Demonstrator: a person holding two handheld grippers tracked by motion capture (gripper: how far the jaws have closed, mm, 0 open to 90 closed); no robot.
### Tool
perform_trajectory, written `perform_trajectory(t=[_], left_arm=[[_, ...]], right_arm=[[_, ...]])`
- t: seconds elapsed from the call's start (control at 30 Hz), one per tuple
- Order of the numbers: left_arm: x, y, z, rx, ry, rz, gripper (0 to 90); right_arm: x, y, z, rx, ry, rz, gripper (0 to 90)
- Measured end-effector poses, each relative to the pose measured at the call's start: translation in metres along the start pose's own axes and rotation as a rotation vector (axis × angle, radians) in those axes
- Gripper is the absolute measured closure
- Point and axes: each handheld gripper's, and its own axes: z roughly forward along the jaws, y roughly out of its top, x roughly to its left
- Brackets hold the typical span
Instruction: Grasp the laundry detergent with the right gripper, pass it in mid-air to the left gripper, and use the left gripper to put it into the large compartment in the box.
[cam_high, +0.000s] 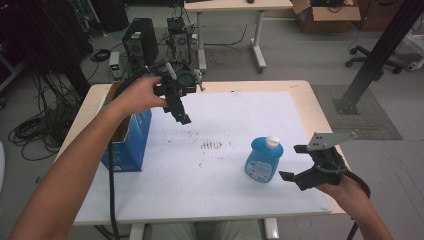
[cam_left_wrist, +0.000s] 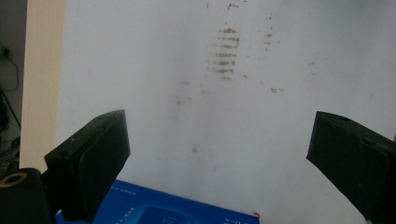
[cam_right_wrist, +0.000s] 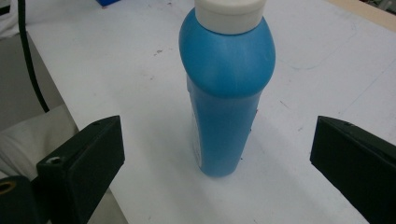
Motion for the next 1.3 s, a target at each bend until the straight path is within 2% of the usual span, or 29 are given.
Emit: perform_trajectory(t=[0.37, 0.87, 1.3], left_arm=[[0.001, 0.0, 0.001, 0.003, -0.004, -0.005, 6.0], [0.001, 0.001, 0.002, 0.006, -0.005, -0.005, 6.0], [0.001, 0.003, 0.003, 0.012, -0.008, -0.002, 6.1]], right_arm=[[0.001, -0.016, -0.002, -0.112, -0.014, 0.011, 2.6], [0.001, -0.026, 0.004, -0.149, -0.008, 0.012, 2.8], [-0.001, -0.033, 0.021, -0.176, 0.002, 0.026, 3.4]])
